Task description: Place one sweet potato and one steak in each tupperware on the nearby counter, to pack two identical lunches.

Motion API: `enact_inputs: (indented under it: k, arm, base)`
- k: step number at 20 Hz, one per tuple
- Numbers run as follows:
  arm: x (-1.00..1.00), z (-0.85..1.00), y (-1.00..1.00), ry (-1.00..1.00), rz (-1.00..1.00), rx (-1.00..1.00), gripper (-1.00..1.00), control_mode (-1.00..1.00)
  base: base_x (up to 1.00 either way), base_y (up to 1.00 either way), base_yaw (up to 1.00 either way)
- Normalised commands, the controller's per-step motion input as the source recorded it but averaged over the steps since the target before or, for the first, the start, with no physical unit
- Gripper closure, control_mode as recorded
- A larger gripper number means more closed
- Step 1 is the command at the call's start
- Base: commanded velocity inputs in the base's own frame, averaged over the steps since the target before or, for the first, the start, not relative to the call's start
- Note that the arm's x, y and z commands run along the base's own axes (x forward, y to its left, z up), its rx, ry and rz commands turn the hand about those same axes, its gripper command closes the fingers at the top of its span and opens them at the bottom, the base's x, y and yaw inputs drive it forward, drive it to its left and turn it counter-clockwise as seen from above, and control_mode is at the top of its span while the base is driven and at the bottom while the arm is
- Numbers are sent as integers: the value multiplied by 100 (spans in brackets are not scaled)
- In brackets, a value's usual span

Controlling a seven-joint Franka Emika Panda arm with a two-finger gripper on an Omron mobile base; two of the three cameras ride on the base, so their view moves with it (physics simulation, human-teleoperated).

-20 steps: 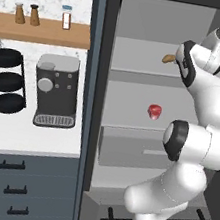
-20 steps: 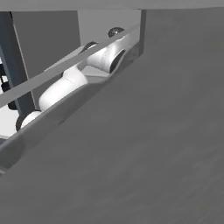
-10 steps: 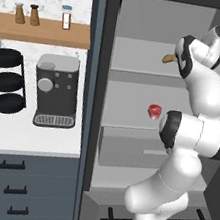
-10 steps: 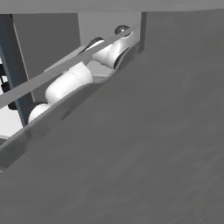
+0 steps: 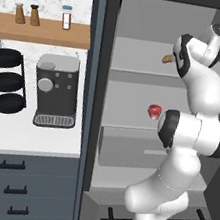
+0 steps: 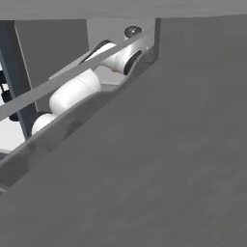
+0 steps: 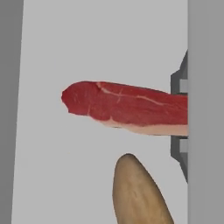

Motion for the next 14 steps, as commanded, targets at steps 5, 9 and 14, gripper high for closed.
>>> enact_inputs:
  k: [5,9,14]
  arm:
    - [-81,-33,13,-6,0,-9,100,-100]
    - [-100,2,12,-1,0,-2,100,-100]
    - [-100,28,29,0,-1,0,100,-100]
  base:
    - [0,0,0]
    - [0,0,0]
    - [0,0,0]
